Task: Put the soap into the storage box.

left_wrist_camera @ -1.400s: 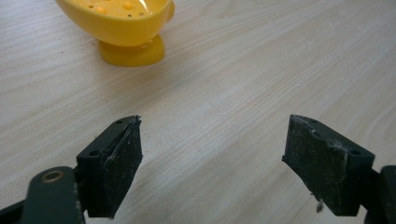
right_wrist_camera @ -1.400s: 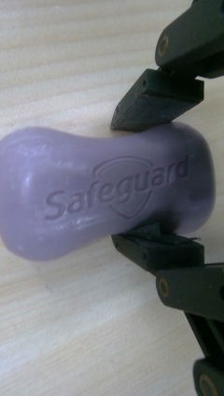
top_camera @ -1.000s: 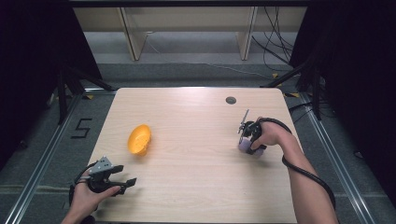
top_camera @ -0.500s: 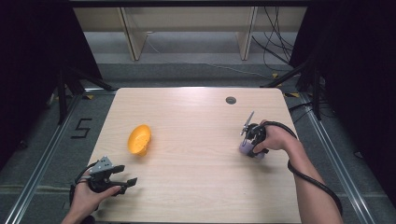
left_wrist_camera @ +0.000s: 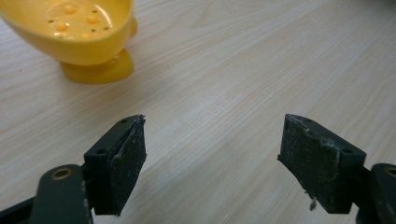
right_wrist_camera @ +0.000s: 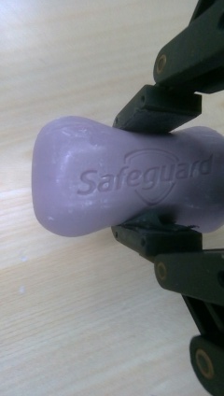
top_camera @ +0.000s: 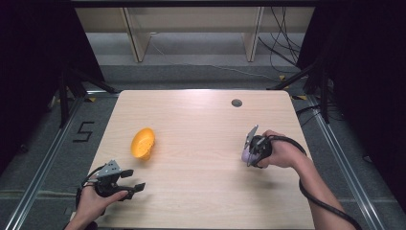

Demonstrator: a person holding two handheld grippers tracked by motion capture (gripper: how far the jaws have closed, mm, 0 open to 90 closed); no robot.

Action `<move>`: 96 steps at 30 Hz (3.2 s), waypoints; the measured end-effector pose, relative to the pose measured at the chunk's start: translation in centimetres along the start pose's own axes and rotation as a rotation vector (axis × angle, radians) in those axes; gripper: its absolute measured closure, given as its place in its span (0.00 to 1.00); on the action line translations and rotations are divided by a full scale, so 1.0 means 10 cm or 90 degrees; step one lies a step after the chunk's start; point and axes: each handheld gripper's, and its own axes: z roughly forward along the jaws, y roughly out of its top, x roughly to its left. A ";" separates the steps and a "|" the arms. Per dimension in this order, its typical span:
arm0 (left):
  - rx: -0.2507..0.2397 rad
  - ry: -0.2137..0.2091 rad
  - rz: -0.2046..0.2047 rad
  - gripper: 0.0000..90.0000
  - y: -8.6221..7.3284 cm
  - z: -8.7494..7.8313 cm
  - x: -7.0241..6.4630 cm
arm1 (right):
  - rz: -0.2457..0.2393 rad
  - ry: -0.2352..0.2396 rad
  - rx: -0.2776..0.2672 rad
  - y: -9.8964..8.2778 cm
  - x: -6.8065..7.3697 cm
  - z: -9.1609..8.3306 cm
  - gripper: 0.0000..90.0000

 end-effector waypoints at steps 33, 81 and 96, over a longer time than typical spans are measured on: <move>-0.017 -0.193 0.055 0.34 1.13 0.83 -0.78 | -0.130 -0.453 -0.106 0.52 1.49 -0.11 0.56; 0.029 -0.313 0.029 0.58 1.33 1.37 -1.02 | -0.243 -0.488 -0.139 0.67 1.59 -0.10 0.56; 0.021 -0.319 0.042 0.65 1.33 1.32 -1.04 | -0.249 -0.490 -0.150 0.65 1.57 -0.08 0.55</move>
